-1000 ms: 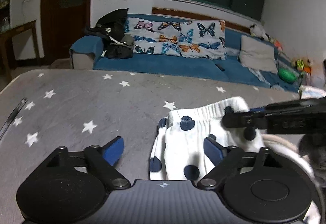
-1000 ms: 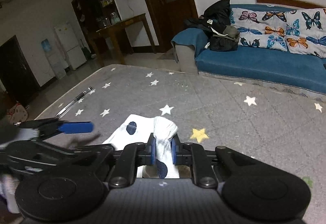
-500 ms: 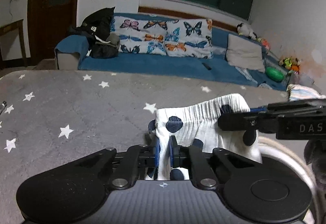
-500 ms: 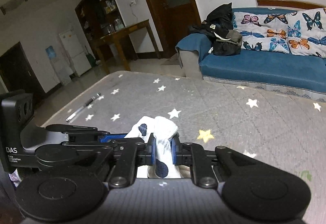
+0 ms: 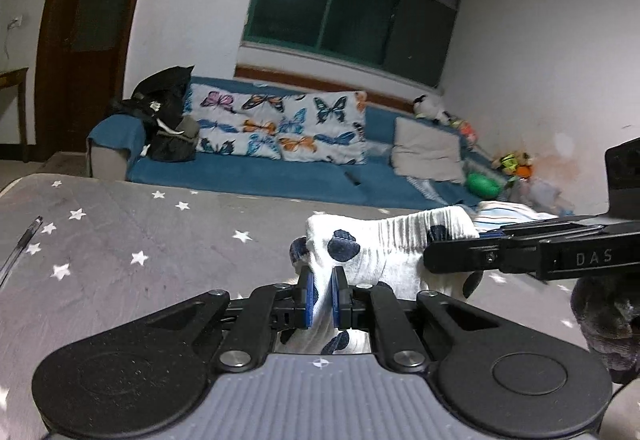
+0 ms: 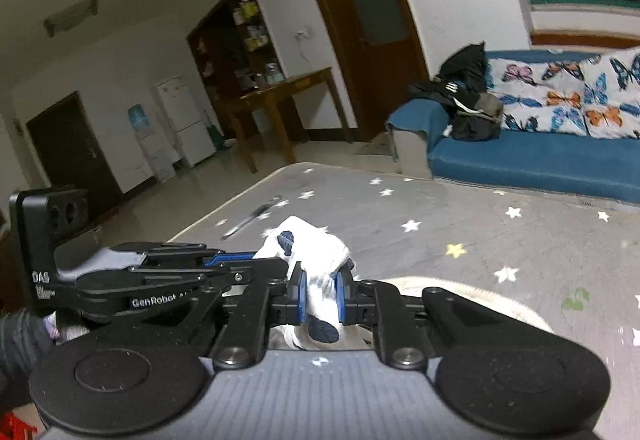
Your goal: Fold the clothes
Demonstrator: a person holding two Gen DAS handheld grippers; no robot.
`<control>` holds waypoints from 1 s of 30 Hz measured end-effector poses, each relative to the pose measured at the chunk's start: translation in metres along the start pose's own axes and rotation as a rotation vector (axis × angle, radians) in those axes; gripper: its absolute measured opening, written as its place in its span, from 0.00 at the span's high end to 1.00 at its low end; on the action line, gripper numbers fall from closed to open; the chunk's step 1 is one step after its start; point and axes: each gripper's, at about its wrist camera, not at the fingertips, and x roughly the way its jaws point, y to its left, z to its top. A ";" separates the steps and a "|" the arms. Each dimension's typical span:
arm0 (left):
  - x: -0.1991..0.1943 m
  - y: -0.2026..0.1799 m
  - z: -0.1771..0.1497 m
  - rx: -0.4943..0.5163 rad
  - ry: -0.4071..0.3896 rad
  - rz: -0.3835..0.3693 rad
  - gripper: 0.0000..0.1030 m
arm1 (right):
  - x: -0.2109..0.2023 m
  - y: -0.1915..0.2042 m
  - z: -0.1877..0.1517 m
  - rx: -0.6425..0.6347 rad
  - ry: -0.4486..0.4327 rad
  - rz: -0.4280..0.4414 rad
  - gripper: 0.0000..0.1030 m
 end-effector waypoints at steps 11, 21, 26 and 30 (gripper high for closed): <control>-0.101 -0.040 -0.055 0.052 0.003 -0.080 0.91 | -0.067 0.083 -0.068 -0.094 0.055 0.095 0.88; -0.156 -0.058 -0.111 0.078 0.036 -0.140 0.90 | -0.101 0.122 -0.117 -0.213 0.125 0.151 0.87; -0.175 -0.058 -0.133 0.068 0.089 -0.166 0.85 | -0.112 0.133 -0.134 -0.245 0.174 0.177 0.80; -0.188 -0.054 -0.137 0.061 0.090 -0.178 0.58 | -0.121 0.141 -0.148 -0.271 0.213 0.198 0.76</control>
